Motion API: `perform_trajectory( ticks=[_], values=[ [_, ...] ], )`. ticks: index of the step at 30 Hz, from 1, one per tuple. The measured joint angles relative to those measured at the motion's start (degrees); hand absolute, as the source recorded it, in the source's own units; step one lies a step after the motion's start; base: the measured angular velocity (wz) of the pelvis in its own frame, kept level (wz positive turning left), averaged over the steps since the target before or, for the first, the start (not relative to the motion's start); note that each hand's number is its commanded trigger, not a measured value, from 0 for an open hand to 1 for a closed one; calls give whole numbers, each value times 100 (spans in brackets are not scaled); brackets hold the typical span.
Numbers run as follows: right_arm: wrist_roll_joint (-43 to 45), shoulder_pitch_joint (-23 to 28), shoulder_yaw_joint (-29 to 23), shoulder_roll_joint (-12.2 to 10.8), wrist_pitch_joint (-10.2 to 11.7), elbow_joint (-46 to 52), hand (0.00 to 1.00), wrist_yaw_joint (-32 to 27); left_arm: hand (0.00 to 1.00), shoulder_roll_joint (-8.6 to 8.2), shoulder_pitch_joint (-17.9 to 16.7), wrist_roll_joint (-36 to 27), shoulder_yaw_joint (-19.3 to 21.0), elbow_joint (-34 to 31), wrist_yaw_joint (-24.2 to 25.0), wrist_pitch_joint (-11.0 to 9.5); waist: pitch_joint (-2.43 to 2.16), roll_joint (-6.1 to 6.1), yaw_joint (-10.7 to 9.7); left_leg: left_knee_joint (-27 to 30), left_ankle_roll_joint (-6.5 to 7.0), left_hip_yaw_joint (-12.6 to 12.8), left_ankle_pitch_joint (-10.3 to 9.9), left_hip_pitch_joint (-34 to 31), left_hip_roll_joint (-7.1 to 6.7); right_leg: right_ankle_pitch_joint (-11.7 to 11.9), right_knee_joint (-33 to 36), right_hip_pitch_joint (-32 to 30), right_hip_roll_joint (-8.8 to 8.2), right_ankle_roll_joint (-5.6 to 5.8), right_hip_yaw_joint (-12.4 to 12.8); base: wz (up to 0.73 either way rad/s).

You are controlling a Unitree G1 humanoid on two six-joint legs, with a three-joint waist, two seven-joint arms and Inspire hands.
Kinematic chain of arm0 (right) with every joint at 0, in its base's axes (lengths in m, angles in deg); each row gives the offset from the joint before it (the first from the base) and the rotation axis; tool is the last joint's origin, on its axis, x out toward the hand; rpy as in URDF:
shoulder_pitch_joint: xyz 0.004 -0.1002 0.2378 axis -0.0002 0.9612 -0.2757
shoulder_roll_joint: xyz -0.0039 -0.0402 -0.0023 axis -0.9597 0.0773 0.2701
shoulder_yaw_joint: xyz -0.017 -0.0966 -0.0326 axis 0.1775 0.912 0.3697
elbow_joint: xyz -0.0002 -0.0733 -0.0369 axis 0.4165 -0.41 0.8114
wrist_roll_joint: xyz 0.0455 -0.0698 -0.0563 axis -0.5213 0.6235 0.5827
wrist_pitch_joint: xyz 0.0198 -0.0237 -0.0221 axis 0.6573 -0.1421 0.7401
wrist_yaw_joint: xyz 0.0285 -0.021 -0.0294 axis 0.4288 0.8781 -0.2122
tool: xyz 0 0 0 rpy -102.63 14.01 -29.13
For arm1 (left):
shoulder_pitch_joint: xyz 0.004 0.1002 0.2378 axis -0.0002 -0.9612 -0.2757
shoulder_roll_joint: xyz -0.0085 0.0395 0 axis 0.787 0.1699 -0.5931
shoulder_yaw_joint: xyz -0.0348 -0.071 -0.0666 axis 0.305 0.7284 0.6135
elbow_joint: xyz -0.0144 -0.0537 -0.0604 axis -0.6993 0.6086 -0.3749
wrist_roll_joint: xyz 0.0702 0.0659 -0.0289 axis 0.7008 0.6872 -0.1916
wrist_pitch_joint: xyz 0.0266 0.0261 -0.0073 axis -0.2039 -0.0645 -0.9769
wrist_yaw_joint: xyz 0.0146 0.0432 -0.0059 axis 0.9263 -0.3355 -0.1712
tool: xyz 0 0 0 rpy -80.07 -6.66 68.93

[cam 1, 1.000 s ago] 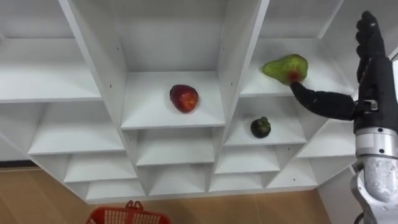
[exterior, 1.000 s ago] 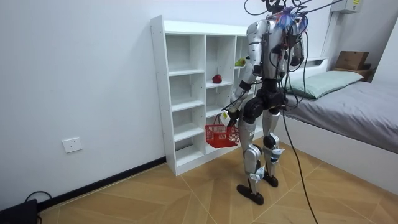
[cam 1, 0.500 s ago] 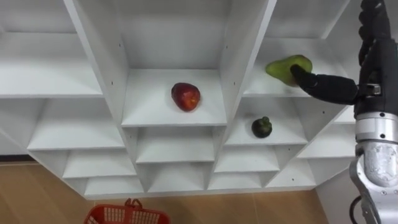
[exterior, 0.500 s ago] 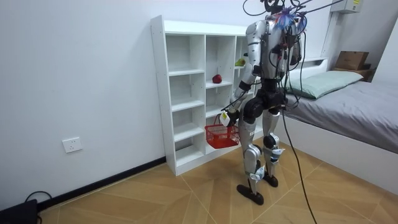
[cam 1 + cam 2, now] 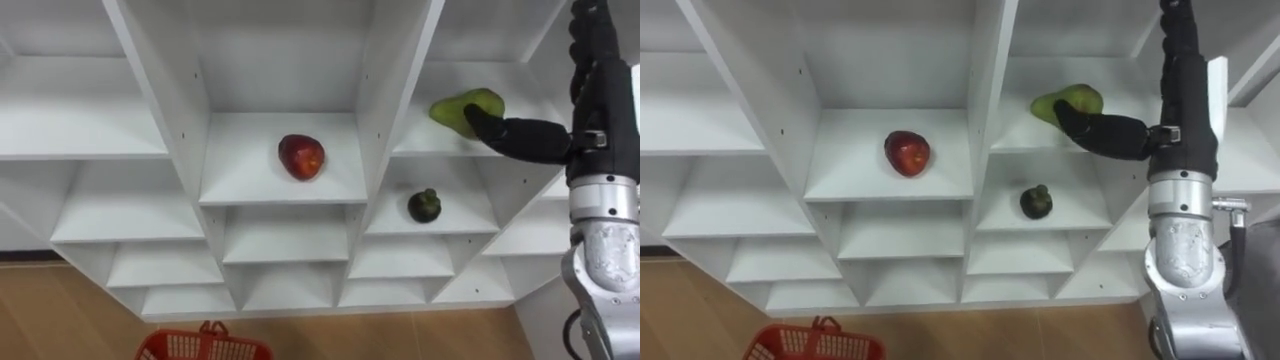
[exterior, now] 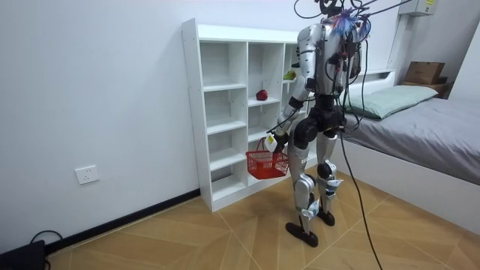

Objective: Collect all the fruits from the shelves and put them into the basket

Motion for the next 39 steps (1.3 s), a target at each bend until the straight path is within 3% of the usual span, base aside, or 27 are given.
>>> perform_trajectory(
  ticks=[6,18,26,39],
  values=[
    [-62,-94,0,1,-37,-210,0,117,100,1,5,-4,2,0,-2,11,-3,-5,12,13,0,0,0,-5,0,0,4,0,-4,0,-9,0],
    [-51,-119,1,12,-167,-402,0,551,100,1,77,30,77,7,57,55,-2,-16,286,18,0,-80,0,-8,1,1,-4,18,-5,-1,-50,1],
    [147,-564,16,16,-310,-1228,0,789,100,20,83,66,126,3,61,170,26,-60,287,53,0,-169,0,-42,-2,1,-10,50,-11,-1,-112,5],
    [316,-581,10,81,-468,-1712,0,997,100,21,123,110,230,1,163,290,18,-76,293,99,0,-216,0,-118,-3,2,1,-6,-22,-3,-155,1]
  ],
)
